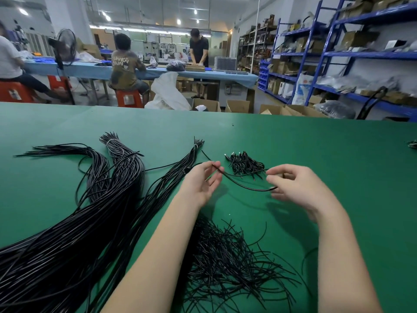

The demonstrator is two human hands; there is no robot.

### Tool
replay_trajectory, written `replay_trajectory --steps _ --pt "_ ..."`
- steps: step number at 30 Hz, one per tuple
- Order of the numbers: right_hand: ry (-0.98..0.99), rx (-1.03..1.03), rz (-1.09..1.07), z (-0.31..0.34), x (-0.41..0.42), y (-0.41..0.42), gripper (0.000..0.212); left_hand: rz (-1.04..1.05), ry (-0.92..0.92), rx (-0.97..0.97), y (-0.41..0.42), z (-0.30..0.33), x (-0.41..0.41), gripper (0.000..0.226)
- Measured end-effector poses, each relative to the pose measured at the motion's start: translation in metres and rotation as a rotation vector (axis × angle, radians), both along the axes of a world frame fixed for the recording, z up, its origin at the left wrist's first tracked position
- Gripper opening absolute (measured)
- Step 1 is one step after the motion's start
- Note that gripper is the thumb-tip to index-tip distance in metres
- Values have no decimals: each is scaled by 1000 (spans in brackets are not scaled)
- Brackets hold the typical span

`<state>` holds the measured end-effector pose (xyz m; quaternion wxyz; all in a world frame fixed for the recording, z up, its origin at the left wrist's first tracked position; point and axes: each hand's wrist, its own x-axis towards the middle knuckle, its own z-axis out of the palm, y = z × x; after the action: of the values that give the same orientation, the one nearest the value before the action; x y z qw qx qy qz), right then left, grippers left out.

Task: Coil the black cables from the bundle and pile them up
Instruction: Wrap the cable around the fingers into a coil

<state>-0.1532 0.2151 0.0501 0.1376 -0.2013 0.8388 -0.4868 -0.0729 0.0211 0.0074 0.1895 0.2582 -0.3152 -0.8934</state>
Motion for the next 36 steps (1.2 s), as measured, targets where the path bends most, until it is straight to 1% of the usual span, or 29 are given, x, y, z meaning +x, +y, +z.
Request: replay_trajectory --steps 1,2,3,4,5,6,8,9,10,11,13,15,17,21,24,26,30,36 --pt "94 226 -12 -1 -1 -2 23 -2 2 -48 3 0 1 11" --pt "181 389 -8 -2 1 -6 36 -9 2 -91 6 1 1 8" --pt "256 444 2 -4 2 -11 46 -20 3 -132 8 2 2 7" --pt "310 400 23 -6 5 -18 50 -34 -1 -169 11 3 2 7" --pt "342 317 57 -8 9 -24 49 -53 -6 -217 13 4 3 8" --pt "348 232 104 -10 14 -31 43 -74 -14 -288 14 5 3 9" --pt "289 117 192 -18 21 -43 23 -98 -23 -446 17 5 3 10" --pt "238 73 234 -22 23 -48 13 -95 -14 -499 19 4 4 9" --pt "186 20 278 -26 24 -51 9 -92 7 -521 19 4 4 9" --pt "151 -24 316 -29 23 -52 12 -95 35 -515 20 3 4 11" --pt "98 -62 388 -31 19 -48 14 -100 86 -480 19 3 5 30" --pt "14 -69 472 -32 12 -40 13 -72 137 -435 17 3 5 46" --pt "-85 -66 536 -33 8 -32 14 -30 193 -379 12 3 6 53" --pt "-161 -6 589 -36 5 -24 18 -46 273 -361 9 5 7 60" --pt "-195 58 636 -37 9 -24 20 -113 336 -346 10 8 9 64" --pt "-207 65 648 -39 11 -25 22 -188 402 -307 10 12 11 68" --pt "-193 23 655 -42 17 -31 20 -295 463 -304 18 18 14 77" --pt "-210 -55 645 -44 22 -34 20 -308 475 -333 19 19 16 69"
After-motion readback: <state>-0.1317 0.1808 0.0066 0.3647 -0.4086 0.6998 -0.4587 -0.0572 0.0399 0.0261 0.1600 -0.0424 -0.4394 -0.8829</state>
